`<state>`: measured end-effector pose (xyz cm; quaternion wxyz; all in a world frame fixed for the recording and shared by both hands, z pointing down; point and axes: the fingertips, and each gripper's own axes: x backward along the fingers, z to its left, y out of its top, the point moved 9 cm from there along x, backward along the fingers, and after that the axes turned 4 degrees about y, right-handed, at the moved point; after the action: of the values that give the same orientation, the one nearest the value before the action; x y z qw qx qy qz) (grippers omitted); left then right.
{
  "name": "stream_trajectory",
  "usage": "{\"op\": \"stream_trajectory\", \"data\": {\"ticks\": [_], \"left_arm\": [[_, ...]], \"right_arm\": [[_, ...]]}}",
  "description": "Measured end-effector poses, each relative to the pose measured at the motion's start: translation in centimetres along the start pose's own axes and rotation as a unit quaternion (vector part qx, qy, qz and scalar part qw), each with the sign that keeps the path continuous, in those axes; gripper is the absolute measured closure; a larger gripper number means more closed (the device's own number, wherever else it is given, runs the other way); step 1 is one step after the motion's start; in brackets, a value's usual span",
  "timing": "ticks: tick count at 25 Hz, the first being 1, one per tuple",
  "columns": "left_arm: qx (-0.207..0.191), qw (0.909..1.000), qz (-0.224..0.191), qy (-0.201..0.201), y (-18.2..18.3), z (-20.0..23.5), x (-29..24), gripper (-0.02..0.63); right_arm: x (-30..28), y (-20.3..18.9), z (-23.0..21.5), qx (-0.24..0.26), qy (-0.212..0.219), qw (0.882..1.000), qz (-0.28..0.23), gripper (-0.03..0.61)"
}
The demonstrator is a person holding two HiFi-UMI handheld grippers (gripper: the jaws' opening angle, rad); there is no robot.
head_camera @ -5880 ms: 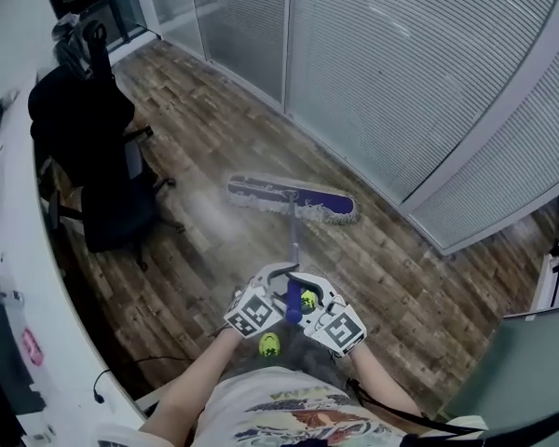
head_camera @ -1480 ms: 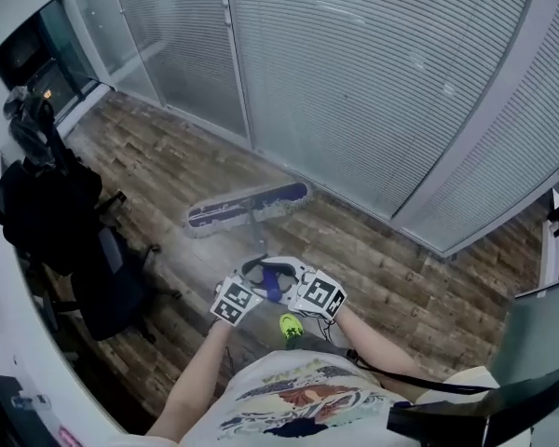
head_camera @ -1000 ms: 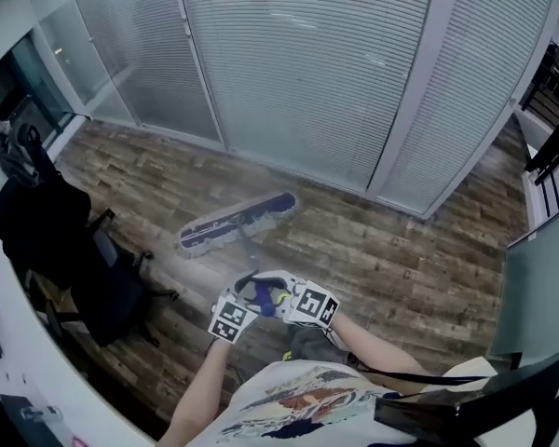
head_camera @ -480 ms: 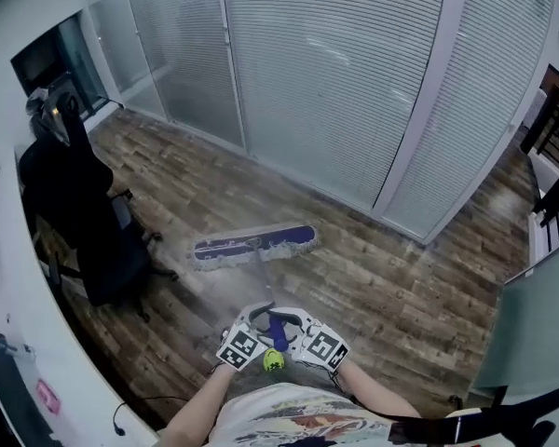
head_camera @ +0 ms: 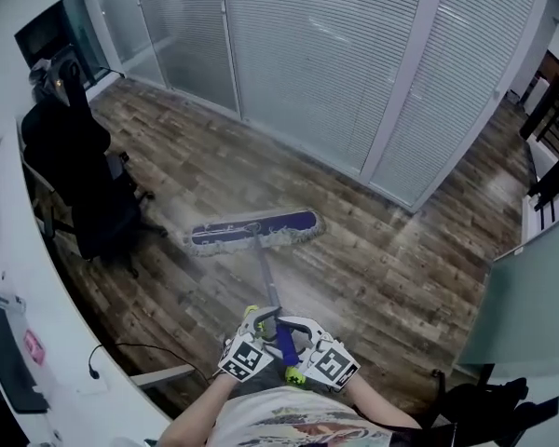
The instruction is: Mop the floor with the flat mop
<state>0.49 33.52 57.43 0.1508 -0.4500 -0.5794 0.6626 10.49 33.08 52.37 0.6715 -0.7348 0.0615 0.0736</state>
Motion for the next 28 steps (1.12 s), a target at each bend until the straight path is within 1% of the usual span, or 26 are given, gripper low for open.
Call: {"op": "stream_trajectory", "data": {"ticks": [3, 6, 10, 12, 14, 16, 18, 21, 25, 28], "left_arm": [[0.001, 0.9998, -0.015, -0.011, 1.0, -2.8, 1.4, 0.431], [-0.005, 0.9993, -0.030, -0.020, 1.9, -4.6, 1.7, 0.433], [-0.021, 0.9992, -0.018, -0.028, 0.9, -5.0, 1.4, 0.433], [-0.022, 0.9991, -0.028, -0.025, 0.8, -4.2, 1.7, 0.433], [-0.017, 0.9988, -0.041, -0.019, 1.2, -2.6, 2.0, 0.431], [-0.011, 0.9987, -0.048, -0.017, 1.4, -0.9, 2.2, 0.433], [-0.011, 0.9986, -0.047, -0.019, 1.0, 0.8, 2.0, 0.431], [-0.013, 0.9990, -0.036, -0.025, -0.2, 4.0, 1.6, 0.433], [-0.010, 0.9992, -0.027, -0.026, -1.2, 10.3, 0.6, 0.433], [-0.008, 0.9991, -0.025, -0.033, -1.5, 16.2, -0.1, 0.432]], "right_arm": [[2.0, 0.5, 2.6, -0.014, -0.007, 1.000, -0.014, 0.354], [3.8, 0.7, 3.8, -0.020, -0.012, 0.999, -0.025, 0.354], [3.8, -0.3, 3.9, -0.004, -0.003, 1.000, -0.019, 0.354], [3.0, 0.0, 3.5, 0.006, 0.005, 1.000, -0.028, 0.353], [1.8, 0.6, 2.5, 0.014, 0.012, 0.999, -0.041, 0.353], [0.5, 1.1, 1.4, 0.031, 0.020, 0.998, -0.042, 0.353], [-1.0, 1.2, 0.4, 0.041, 0.029, 0.998, -0.028, 0.353], [-3.8, 1.3, -1.6, 0.045, 0.040, 0.998, -0.003, 0.351], [-8.6, 1.9, -5.8, 0.053, 0.038, 0.998, 0.014, 0.350], [-13.0, 3.2, -9.6, 0.053, 0.031, 0.998, 0.010, 0.348]]}}
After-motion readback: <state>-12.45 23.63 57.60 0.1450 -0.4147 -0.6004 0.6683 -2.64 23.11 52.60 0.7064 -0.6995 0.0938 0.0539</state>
